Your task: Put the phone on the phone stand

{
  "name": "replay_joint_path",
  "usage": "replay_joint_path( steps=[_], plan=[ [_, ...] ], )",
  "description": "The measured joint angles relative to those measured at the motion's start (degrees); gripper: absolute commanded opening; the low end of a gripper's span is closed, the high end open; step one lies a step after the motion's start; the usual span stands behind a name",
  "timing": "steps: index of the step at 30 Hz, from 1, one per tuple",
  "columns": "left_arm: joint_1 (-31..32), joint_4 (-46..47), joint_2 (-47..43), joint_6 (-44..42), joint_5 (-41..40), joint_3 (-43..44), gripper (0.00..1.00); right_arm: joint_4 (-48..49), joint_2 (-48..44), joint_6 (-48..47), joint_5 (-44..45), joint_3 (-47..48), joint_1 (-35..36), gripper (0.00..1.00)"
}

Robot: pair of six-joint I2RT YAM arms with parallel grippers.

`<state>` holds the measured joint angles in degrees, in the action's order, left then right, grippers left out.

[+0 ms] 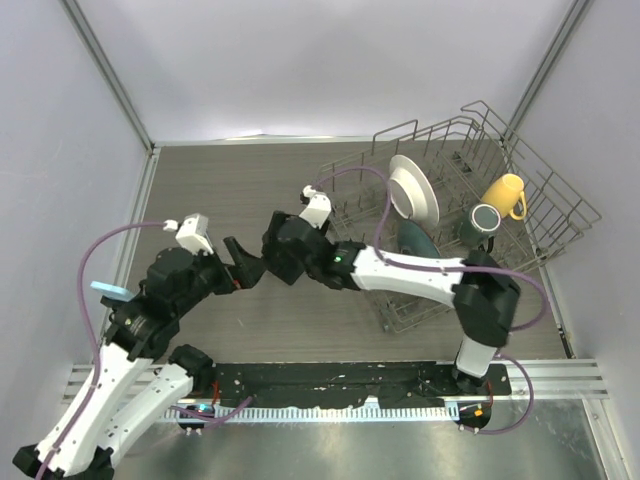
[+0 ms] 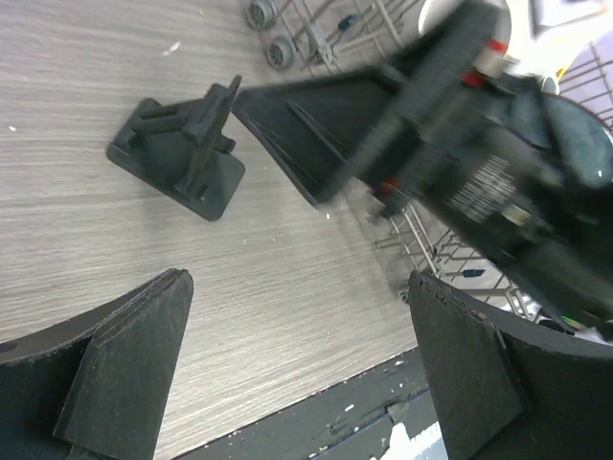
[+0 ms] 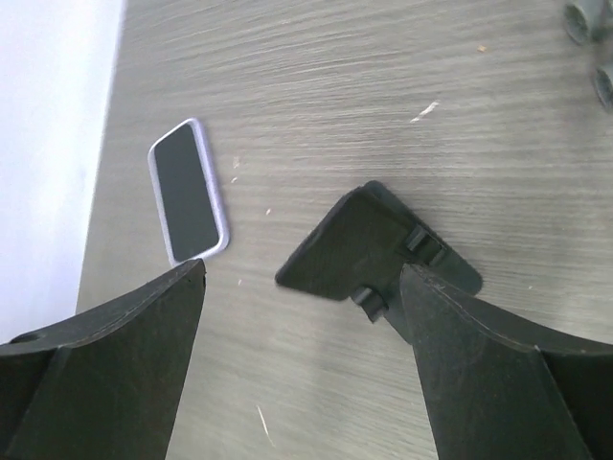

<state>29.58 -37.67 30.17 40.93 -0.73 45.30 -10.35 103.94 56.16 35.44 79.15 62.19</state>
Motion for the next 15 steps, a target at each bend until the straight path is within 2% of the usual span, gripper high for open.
replay_joint_path(
  steps=[3, 7, 10, 12, 15],
  plan=[
    [0.0, 1.2, 5.1, 0.5, 2.4, 0.0, 0.98, 10.3, -9.0, -11.7, -8.0, -10.3, -1.2, 0.87],
    [0.0, 2.4, 12.2, 0.6, 4.7, 0.0, 0.95, 19.0, -21.0, -23.6, -17.8, -19.5, -6.0, 0.87],
    [-0.2, 4.1, 18.2, 0.3, 5.9, 0.0, 0.89, 20.8, -27.8, -30.1, -24.2, -22.6, -9.3, 0.86],
    [-0.6, 5.0, 21.5, -0.1, 6.6, 0.0, 0.79, 21.4, -30.1, -33.3, -27.9, -23.2, -9.8, 0.86],
    [-2.4, 7.5, 25.8, -1.0, 7.5, -0.3, 0.76, 23.3, -32.3, -36.1, -31.8, -25.2, -9.4, 0.85]
  ],
)
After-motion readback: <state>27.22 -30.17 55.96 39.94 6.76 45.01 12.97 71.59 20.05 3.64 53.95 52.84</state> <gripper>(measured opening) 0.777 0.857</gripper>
